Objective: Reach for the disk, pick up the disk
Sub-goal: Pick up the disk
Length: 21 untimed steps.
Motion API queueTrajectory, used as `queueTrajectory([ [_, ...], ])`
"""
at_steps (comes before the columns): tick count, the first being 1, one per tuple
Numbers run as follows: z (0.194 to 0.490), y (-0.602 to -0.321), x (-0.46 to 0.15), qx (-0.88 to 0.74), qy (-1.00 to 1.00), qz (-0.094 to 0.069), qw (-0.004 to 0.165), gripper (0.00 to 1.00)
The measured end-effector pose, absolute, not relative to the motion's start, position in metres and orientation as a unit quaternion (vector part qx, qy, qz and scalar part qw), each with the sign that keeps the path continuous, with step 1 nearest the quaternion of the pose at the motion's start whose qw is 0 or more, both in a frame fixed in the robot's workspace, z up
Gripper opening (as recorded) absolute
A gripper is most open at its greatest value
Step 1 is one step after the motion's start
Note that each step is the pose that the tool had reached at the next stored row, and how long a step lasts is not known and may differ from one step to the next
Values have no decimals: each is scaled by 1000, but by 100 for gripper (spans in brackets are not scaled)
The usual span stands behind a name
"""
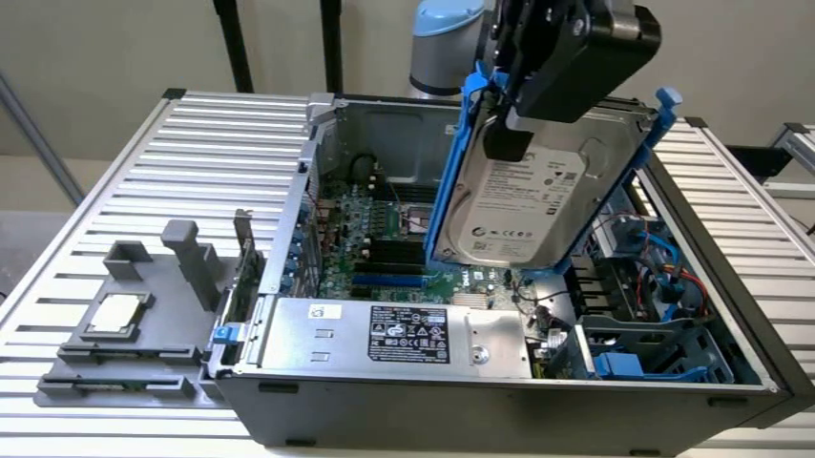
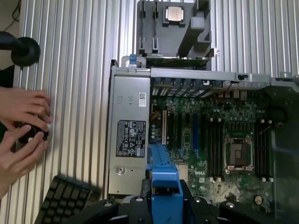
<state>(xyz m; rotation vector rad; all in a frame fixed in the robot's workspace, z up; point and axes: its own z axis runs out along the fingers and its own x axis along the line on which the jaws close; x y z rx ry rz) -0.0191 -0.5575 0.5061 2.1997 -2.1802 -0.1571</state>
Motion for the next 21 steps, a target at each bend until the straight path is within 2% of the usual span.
queueTrajectory([
  [21,507,-593,73,709,-703,-51,21,33],
])
